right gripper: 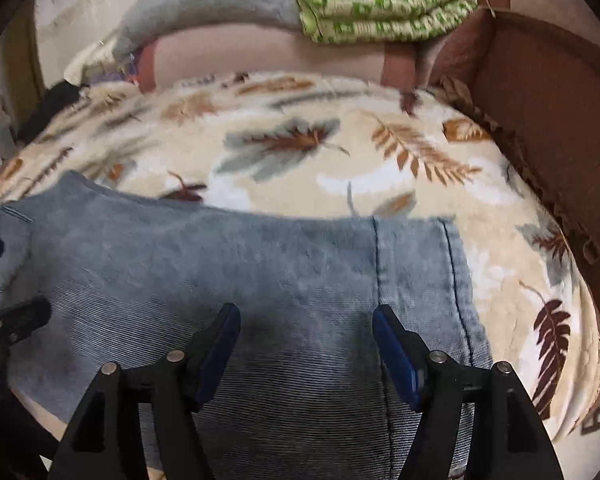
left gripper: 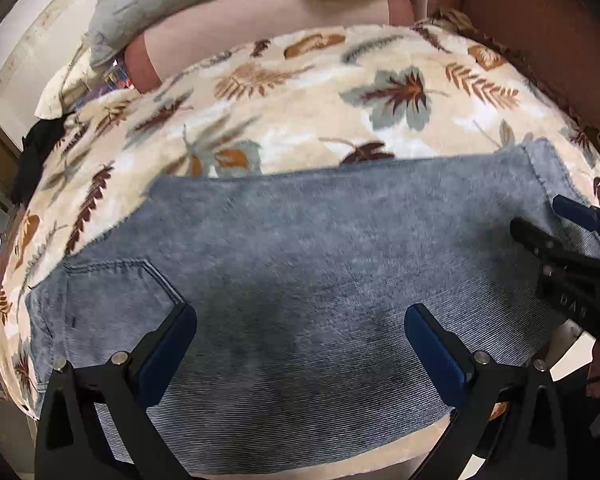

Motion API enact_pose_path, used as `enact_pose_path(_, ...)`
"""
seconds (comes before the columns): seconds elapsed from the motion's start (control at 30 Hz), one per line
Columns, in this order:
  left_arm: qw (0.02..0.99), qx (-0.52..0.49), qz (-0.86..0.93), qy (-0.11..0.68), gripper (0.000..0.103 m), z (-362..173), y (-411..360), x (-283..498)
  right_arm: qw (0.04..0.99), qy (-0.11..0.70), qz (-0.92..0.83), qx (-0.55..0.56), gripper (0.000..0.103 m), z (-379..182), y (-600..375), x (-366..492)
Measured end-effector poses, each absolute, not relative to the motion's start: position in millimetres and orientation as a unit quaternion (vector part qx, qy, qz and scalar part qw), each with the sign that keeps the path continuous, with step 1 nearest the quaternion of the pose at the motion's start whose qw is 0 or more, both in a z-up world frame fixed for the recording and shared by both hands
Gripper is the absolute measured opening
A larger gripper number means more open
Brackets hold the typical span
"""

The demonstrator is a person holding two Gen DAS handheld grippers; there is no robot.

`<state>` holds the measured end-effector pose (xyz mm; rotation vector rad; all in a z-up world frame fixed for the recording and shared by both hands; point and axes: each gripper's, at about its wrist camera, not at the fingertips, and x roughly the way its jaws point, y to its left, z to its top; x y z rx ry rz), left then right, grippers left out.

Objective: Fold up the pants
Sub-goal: 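Grasp the jeans leg hem with the right tool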

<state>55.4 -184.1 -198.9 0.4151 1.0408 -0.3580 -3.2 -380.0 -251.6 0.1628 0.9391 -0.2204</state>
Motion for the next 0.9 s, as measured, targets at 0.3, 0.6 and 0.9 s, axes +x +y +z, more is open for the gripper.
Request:
enact_pose_path(0.3,0.804,0.172,-0.167,0.544,0.103,-238.9,-182.0,72.5,0.878,0.460,-0.113,0.075,0.073,-258.0,-382.9,-1.1)
enact_pose_path(0.6,0.814,0.193,-0.188,0.514,0.103,-214.0,-189.7,54.9,0.893,0.340,-0.082,0.283,0.073,-216.8,-457.7,-57.0)
enact_pose_path(0.9,0.821,0.178,-0.220,0.496,0.103,-191.3,-212.0,48.9,0.828,0.317,-0.058,0.458,0.073,-247.7,-526.9,-114.2)
